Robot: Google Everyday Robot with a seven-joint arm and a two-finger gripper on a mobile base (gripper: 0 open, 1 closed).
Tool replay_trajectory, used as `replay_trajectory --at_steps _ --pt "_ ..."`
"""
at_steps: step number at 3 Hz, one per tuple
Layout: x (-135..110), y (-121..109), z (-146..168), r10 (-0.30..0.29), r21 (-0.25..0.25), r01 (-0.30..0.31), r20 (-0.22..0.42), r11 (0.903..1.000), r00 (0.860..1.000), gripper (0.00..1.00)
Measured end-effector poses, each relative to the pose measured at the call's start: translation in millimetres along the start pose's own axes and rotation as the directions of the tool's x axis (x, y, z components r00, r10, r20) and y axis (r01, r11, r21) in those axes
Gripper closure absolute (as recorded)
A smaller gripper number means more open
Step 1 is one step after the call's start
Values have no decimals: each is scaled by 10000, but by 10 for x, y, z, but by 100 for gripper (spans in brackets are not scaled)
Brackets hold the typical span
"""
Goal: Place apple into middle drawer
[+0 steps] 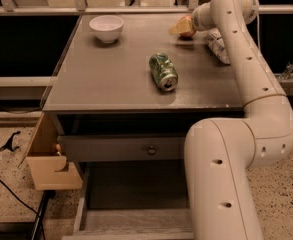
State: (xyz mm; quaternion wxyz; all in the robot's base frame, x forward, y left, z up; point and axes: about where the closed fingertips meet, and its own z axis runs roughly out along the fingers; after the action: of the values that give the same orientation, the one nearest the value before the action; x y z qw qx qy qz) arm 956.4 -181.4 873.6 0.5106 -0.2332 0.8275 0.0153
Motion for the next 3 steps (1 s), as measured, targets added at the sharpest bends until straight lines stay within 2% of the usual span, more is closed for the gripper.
replay_trajectory --at_steps 1,2,3 --pt "43 59 44 67 -166 -69 -99 9998 9999 0" --pt "57 105 77 101 -326 -103 -62 9994 9999 17" --pt "57 106 77 102 -327 -104 -62 9994 9999 47"
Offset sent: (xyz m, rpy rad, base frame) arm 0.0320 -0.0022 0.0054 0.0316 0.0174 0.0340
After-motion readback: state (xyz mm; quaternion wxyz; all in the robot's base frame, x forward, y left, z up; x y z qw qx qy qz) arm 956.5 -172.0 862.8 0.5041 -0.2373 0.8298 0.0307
